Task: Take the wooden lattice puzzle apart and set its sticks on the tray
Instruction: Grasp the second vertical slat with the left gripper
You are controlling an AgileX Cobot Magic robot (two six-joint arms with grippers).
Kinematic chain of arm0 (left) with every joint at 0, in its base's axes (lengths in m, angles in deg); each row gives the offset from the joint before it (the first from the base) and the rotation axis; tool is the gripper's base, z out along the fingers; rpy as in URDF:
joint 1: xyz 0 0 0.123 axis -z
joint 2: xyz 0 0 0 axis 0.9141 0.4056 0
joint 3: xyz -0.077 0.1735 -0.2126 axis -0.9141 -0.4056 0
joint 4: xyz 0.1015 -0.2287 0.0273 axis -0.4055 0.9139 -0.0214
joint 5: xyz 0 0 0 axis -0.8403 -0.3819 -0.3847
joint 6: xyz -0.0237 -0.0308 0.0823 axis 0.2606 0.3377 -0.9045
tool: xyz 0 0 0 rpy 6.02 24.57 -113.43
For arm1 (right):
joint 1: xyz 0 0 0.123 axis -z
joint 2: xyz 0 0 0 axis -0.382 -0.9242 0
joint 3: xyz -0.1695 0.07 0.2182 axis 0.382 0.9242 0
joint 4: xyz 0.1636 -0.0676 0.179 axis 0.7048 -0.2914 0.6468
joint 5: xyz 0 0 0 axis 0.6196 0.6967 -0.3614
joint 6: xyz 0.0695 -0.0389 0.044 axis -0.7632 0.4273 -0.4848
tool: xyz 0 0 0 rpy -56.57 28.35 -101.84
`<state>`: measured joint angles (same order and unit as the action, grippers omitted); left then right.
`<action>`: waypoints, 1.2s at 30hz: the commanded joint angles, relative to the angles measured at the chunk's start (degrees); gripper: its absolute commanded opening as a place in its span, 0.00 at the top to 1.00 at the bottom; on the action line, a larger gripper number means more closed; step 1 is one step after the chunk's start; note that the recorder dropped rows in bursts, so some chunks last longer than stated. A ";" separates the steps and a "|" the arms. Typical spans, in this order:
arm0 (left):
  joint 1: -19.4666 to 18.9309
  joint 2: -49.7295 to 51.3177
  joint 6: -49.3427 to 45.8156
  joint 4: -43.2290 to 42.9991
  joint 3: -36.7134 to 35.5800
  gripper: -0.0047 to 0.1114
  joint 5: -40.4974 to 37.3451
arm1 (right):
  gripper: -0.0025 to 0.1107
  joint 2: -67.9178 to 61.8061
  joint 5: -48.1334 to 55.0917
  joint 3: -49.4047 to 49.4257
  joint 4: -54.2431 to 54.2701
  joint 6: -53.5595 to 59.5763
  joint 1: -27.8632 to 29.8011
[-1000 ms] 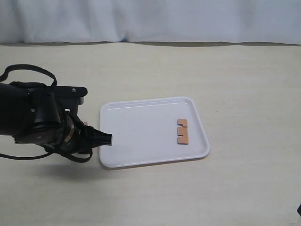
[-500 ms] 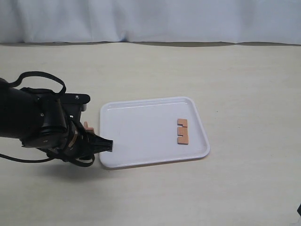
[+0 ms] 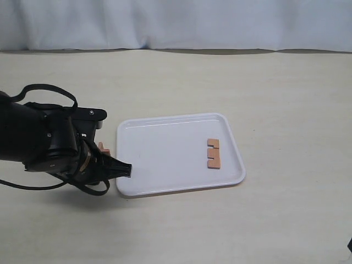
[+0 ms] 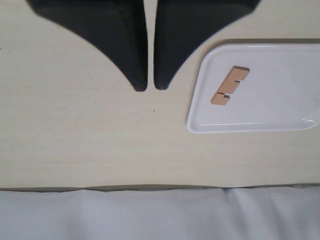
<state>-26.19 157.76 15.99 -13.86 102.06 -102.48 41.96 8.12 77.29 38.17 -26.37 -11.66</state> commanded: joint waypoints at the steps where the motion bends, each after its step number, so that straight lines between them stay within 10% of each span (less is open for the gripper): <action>1: -0.12 0.10 0.49 -0.36 -0.23 0.81 0.48 | 0.94 0.22 0.14 0.19 0.20 0.11 0.42; 28: -0.12 0.79 0.49 -1.36 -0.23 0.72 1.28 | 0.94 0.22 0.14 0.19 0.20 0.11 0.42; 36: -0.12 2.03 0.18 -2.01 -0.23 0.96 1.44 | 0.94 0.22 0.14 0.19 0.20 0.11 0.42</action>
<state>-26.19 159.94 15.99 -15.58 102.06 -100.99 41.96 8.12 77.29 38.17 -26.37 -11.66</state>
